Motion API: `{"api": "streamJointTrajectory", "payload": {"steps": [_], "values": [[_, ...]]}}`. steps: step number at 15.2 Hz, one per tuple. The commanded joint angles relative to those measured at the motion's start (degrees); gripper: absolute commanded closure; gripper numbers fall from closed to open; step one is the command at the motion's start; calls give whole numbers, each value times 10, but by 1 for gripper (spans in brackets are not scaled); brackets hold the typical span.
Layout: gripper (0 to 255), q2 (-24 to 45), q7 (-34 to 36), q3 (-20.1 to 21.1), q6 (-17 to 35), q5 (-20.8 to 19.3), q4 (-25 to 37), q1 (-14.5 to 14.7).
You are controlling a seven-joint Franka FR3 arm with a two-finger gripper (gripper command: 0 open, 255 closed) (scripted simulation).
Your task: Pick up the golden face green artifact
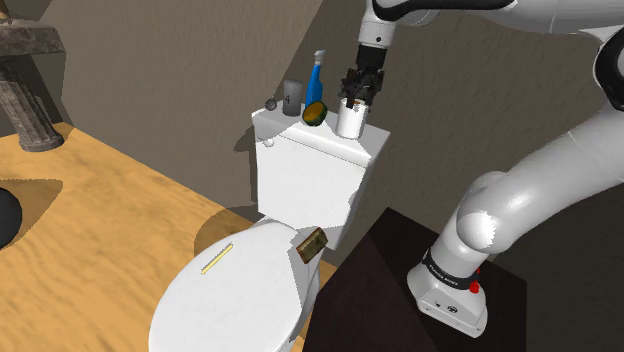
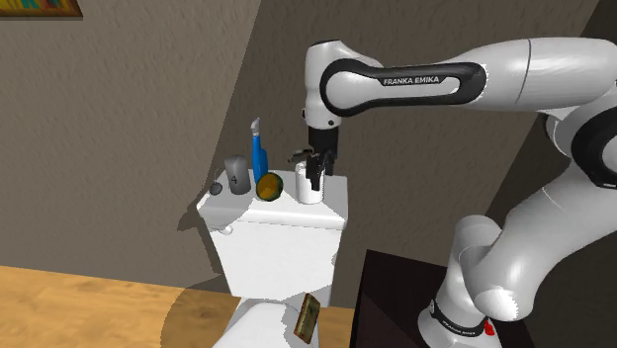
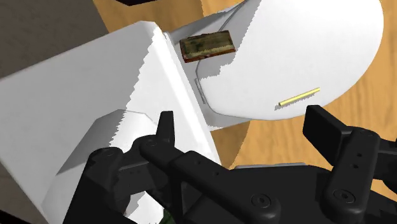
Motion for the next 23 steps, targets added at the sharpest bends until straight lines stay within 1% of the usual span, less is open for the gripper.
{"api": "streamJointTrajectory", "payload": {"steps": [1, 5, 9, 15, 16, 23], "values": [[0, 40, 3, -11, 15, 15, 26, -3], [0, 126, 2, -35, 34, 53, 95, -9], [0, 215, -1, -56, 39, 98, 175, -20], [0, 355, -3, -78, 24, 177, 318, -53], [0, 359, -3, -78, 24, 180, 323, -55], [0, 360, -16, -69, 79, 182, 268, -58]]}}
